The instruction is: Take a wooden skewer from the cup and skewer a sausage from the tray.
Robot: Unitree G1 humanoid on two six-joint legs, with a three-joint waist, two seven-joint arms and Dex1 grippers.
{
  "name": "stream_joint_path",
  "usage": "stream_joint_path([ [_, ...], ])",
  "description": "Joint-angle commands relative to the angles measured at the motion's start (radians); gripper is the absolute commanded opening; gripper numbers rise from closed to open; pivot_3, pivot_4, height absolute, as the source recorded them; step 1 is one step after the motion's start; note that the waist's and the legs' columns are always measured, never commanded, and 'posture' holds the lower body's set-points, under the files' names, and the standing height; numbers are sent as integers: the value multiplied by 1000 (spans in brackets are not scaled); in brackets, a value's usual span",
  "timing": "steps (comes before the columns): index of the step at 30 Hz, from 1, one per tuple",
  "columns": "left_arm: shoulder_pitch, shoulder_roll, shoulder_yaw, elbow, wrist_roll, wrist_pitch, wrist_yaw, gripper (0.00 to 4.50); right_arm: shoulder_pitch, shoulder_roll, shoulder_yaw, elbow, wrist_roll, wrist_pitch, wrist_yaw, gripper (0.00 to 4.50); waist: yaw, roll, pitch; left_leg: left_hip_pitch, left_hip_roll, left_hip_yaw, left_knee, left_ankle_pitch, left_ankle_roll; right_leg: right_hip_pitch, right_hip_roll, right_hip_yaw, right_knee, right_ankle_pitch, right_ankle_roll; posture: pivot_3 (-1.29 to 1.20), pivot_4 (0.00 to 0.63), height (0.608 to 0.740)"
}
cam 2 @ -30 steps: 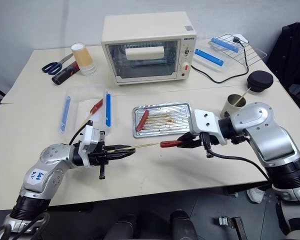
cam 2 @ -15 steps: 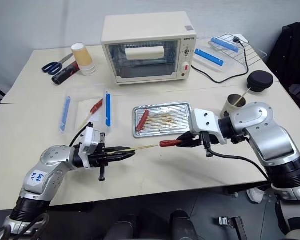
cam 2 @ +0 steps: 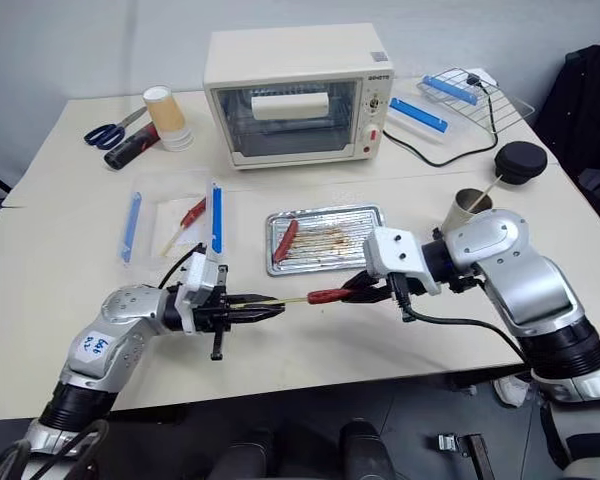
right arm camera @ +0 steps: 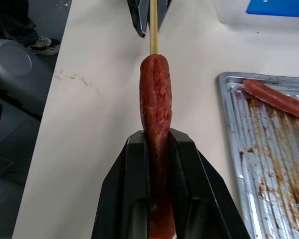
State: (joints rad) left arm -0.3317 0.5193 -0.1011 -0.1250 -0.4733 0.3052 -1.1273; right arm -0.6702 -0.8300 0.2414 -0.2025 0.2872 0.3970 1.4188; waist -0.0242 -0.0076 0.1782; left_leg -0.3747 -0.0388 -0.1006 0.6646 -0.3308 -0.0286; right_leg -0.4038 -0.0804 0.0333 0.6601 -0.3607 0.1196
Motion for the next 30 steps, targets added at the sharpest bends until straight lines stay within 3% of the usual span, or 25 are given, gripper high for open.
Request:
stream_joint_path([
  [1, -73, -59, -55, 13, 21, -19, 3, 0, -55, 44, 33, -70, 6, 26, -20, 381, 1, 0, 0, 0, 0, 0, 0, 0, 0, 0, 0, 0, 0, 0, 0, 0, 150, 740],
  [9, -128, -138, -100, 26, 59, -5, 16, 0, -78, 80, 63, -104, -23, 100, -52, 381, 2, 0, 0, -1, -1, 0, 0, 0, 0, -1, 0, 0, 0, 0, 0, 0, 150, 740],
  [17, -68, -107, -39, -26, 35, 10, 20, 0, -36, 45, 22, -129, 2, 156, -40, 381, 0, 0, 0, -1, 0, 0, 1, 0, 0, -1, 0, 0, 1, 0, 0, 0, 150, 740],
  [18, -54, -97, -22, -39, 24, 14, 19, 0, -23, 29, 7, -131, 13, 156, -28, 903, 1, 0, 0, -1, 0, 0, 1, 0, 0, -1, 0, 0, 1, 0, 0, 0, 150, 740],
  [26, 96, 15, 156, -140, -36, 17, 68, 0, 141, -104, -167, -84, 72, 25, 15, 3298, 10, 0, 0, -1, 0, 0, 1, 0, 0, -1, -1, 0, 0, 0, 0, 0, 150, 740],
  [30, 220, 59, 288, -200, -81, 20, 111, 0, 262, -78, -341, -64, 150, -57, -29, 4485, 13, 0, 0, -1, 0, 0, 0, 0, 0, -1, 0, 1, 0, 0, 0, 0, 150, 740],
])
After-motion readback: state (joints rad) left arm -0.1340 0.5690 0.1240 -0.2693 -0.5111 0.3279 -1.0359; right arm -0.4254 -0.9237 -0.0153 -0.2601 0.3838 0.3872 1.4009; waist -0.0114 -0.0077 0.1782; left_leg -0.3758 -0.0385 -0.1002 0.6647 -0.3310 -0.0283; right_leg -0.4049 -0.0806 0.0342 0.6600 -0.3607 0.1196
